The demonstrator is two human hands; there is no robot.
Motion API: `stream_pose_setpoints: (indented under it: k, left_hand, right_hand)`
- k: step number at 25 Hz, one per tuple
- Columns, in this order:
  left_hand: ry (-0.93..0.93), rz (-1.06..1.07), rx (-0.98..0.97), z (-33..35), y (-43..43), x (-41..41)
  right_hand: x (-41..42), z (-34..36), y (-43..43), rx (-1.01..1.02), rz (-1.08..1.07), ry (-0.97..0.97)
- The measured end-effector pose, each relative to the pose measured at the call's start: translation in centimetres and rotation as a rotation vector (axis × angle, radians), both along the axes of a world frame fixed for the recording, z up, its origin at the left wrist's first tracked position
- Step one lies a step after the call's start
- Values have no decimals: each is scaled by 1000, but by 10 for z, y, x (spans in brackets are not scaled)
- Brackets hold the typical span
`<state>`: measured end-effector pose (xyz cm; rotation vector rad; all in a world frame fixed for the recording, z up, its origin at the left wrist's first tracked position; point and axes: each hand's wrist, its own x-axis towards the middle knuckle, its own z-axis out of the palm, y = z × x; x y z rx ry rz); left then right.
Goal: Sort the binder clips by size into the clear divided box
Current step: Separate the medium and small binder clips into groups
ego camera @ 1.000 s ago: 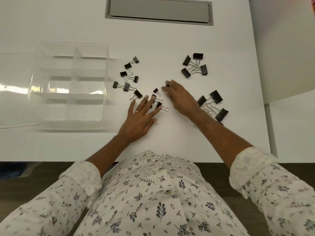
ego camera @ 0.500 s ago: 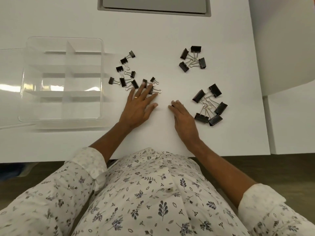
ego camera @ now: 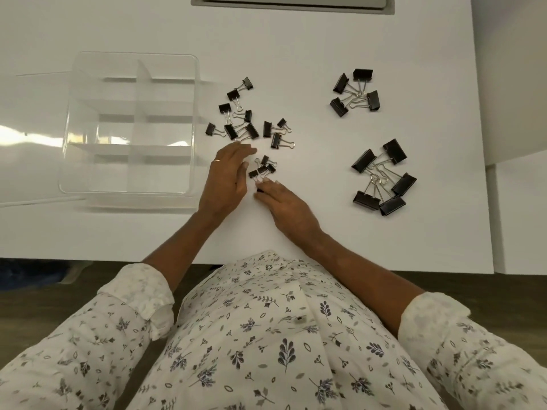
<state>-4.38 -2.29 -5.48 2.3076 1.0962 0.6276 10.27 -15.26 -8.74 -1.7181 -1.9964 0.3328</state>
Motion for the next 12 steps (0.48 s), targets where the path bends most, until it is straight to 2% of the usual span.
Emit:
stream_pose_setpoints:
  k: [5, 12]
  left_hand:
    - [232, -95, 140, -8, -2, -18]
    - [226, -8, 92, 2, 8, 13]
  right_hand:
    - [18, -4, -11, 37, 67, -22]
    - [49, 0, -32, -5, 48, -53]
